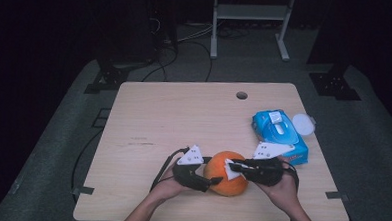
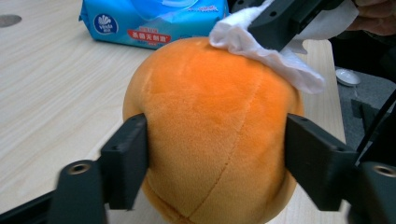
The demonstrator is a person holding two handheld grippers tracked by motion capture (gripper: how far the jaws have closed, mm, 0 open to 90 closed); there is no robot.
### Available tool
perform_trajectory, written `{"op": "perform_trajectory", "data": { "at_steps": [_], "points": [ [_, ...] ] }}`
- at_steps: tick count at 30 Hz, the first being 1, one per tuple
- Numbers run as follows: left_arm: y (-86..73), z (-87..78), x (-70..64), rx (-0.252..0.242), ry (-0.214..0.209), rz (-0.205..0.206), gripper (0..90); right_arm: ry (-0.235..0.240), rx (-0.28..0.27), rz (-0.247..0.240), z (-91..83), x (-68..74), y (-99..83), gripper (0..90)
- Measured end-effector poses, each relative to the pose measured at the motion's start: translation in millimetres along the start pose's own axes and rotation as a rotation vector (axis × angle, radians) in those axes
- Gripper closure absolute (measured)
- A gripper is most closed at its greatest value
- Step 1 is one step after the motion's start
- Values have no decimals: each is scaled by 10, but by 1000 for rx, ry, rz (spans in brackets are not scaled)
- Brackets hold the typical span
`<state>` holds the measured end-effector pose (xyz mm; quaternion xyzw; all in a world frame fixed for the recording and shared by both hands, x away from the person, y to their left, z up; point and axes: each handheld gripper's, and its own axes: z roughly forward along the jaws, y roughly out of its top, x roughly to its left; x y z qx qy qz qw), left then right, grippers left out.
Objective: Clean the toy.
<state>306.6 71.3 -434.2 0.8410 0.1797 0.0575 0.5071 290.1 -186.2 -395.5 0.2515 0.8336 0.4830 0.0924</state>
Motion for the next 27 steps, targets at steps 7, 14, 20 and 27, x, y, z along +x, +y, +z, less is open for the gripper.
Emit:
{"op": "perform_trajectory", "data": {
  "at_steps": [7,14,20,27],
  "points": [
    [-75,39,47,-12,-18,-26,166,0,36,6,-6,-37,-47,804],
    [29,95,-141,37,14,29,240,16,7,-48,44,132,82,804],
    [-34,57,-52,1,-21,-15,228,-38,39,-55,-30,14,10,805],
    [-33,82,-63,0,-15,-20,189,-42,39,-31,-43,-12,-15,807]
  ]
}}
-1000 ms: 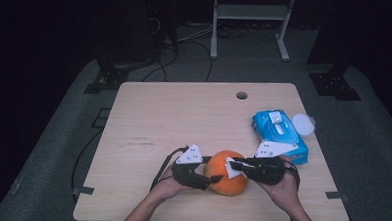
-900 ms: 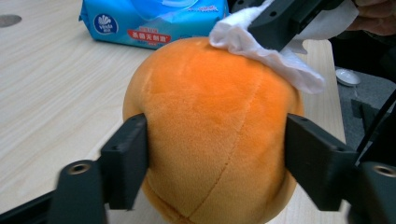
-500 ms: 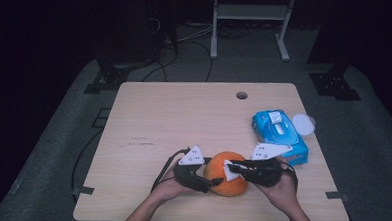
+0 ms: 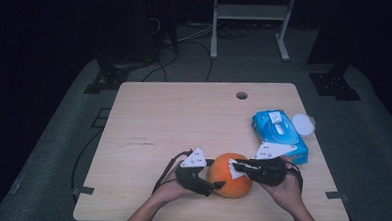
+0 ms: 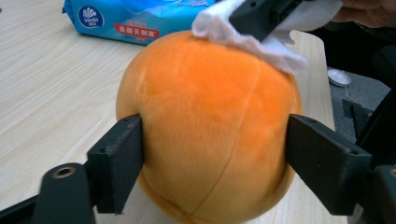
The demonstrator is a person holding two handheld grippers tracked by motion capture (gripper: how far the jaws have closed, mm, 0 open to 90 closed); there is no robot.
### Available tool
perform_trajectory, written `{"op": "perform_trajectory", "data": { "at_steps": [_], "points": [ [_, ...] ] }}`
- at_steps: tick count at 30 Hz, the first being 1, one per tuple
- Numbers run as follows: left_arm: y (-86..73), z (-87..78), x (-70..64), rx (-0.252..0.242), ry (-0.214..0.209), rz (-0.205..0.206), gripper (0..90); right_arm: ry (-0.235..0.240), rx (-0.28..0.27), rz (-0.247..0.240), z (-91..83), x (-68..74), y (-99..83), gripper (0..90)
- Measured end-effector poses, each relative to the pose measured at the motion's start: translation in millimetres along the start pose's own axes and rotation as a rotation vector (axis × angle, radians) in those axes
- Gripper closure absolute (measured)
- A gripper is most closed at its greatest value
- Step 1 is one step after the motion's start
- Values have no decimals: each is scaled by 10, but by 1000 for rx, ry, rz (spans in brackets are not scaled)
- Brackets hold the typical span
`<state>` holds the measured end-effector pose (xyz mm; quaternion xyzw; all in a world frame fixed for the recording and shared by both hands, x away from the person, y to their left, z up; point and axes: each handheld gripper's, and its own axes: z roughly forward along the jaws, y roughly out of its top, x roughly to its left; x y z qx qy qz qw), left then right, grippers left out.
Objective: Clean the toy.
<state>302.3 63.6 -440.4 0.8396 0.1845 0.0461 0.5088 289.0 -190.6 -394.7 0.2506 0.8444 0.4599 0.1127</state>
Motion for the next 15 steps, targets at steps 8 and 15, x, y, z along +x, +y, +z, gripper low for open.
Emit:
{"op": "perform_trajectory", "data": {
  "at_steps": [8,15],
  "points": [
    [-132,114,141,-11,-58,-87,27,50,4,30,20,-63,-37,806],
    [29,-6,62,-5,-9,-31,246,54,-35,51,-4,-76,-27,807]
  ]
}}
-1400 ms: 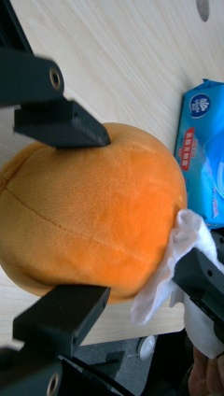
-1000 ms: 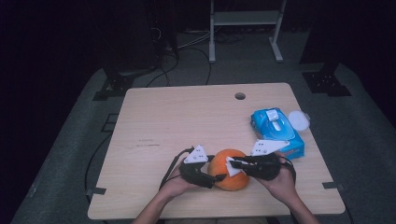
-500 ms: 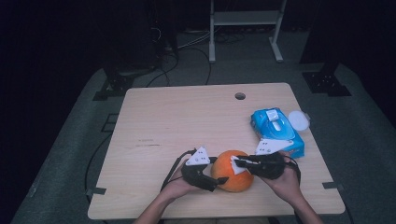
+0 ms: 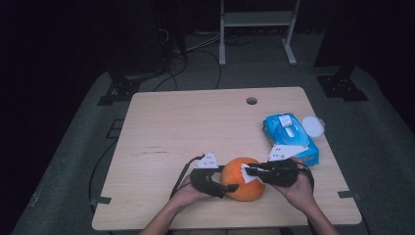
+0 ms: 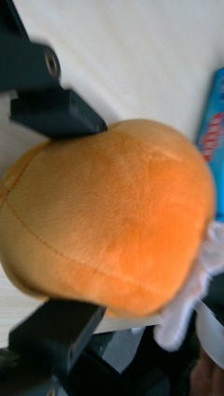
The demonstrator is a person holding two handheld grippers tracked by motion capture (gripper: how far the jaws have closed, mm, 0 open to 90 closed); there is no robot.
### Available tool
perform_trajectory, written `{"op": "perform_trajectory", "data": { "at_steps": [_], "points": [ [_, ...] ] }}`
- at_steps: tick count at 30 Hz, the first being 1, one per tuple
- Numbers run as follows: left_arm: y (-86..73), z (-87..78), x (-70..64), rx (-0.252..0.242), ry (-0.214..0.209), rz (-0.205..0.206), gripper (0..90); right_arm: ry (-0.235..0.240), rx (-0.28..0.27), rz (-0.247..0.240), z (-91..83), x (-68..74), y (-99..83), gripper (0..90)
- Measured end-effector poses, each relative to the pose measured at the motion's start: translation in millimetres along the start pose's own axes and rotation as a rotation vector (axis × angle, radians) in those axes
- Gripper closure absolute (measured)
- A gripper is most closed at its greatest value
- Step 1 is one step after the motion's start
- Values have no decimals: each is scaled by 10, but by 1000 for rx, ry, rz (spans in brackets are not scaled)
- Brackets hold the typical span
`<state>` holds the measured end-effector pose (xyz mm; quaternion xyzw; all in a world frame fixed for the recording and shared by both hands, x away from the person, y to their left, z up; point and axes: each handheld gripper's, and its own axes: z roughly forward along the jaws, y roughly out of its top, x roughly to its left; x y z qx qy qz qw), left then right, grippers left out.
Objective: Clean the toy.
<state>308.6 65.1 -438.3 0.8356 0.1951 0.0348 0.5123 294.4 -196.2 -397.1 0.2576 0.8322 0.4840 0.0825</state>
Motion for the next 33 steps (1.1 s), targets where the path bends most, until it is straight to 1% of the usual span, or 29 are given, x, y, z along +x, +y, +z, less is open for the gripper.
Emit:
{"op": "perform_trajectory", "data": {
  "at_steps": [1,3,4,6,8,10,12,14,15,17,18,19,20,21,22,23,26,27,28,30,32,33],
  "points": [
    [49,-51,-20,-13,13,20,257,-10,-22,-1,-33,2,16,807],
    [123,-149,-42,-48,19,30,265,0,-53,15,-77,-9,31,808],
    [157,-193,-58,-58,33,45,265,4,-67,26,-93,-23,32,808],
    [174,-196,-89,-34,73,73,265,4,-64,41,-83,-64,12,808],
    [154,-159,-99,-27,76,64,263,9,-61,63,-40,-84,-21,808],
    [144,-137,-97,-22,74,61,261,-7,-59,43,-31,-33,0,808],
    [158,-110,-136,-21,77,71,258,21,-85,27,-45,53,60,808],
    [167,-85,-178,-14,75,88,239,16,-83,-31,-23,156,137,807],
    [164,-84,-179,-13,74,88,216,13,-74,-48,-10,180,153,807],
    [144,-93,-145,-25,60,67,189,9,-62,-50,1,179,145,807],
    [131,-97,-125,-33,53,52,190,7,-59,-46,0,158,128,807],
    [127,-91,-128,-40,52,52,203,-2,-58,-42,-10,128,105,808],
    [134,-87,-143,-42,58,64,216,1,-60,-26,-25,111,93,807],
    [144,-83,-157,-40,62,70,225,1,-65,-21,-36,112,94,807],
    [159,-76,-180,-40,63,80,227,-5,-66,-30,-41,127,102,807],
    [174,-69,-212,-38,68,101,229,-8,-68,-39,-41,156,120,807],
    [190,-53,-284,-22,72,153,229,11,-73,-71,-19,265,190,805],
    [187,-51,-293,-20,75,159,228,13,-73,-84,-8,284,202,805],
    [180,-50,-294,-12,72,164,224,10,-69,-86,-6,294,208,805],
    [162,-48,-274,-11,55,159,209,-2,-58,-96,-16,275,207,807],
    [153,-53,-244,-25,47,126,180,-24,-47,-89,-35,224,181,808],
    [154,-60,-226,-30,46,112,147,-23,-43,-67,-44,181,153,808]
  ]
}}
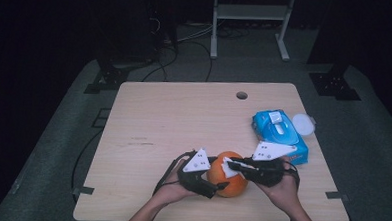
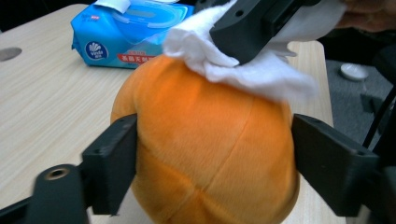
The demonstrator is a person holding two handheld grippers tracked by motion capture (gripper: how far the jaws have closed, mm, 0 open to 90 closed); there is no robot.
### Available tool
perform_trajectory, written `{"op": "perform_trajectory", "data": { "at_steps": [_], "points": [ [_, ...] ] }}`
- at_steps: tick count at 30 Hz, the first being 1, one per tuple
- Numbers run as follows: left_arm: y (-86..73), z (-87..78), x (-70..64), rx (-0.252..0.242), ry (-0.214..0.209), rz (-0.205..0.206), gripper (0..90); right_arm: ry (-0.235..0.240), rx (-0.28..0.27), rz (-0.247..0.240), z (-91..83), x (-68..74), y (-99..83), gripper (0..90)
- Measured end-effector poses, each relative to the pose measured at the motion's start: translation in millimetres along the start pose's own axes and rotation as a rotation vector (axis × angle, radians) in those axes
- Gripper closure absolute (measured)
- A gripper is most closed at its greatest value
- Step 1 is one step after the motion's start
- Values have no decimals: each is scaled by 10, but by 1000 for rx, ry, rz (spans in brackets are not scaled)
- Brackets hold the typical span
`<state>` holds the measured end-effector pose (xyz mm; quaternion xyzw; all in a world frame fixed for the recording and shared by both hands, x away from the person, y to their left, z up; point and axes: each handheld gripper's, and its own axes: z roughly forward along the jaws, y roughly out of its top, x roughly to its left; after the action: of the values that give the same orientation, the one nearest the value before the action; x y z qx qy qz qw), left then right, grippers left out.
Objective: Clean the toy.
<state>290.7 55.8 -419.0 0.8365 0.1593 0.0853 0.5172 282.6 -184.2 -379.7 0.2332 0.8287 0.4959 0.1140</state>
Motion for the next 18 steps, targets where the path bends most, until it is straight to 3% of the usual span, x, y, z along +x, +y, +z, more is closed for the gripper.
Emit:
{"op": "perform_trajectory", "data": {
  "at_steps": [3,5,7,13,15,18],
  "points": [
    [-12,6,73,-9,-4,-92,100,-6,-1,21,-29,-60,-44,808],
    [-24,17,88,-13,-29,-131,153,-14,-2,23,-49,-75,-41,808],
    [-6,16,48,-5,-19,-94,213,-12,-2,21,-40,-47,-26,808],
    [31,32,-85,28,-8,31,255,40,-3,-52,58,191,93,807],
    [14,34,-79,31,-8,35,264,23,2,-68,55,200,108,807],
    [-26,29,-37,31,-16,18,264,-31,-10,-16,-21,40,54,807]
  ]
}}
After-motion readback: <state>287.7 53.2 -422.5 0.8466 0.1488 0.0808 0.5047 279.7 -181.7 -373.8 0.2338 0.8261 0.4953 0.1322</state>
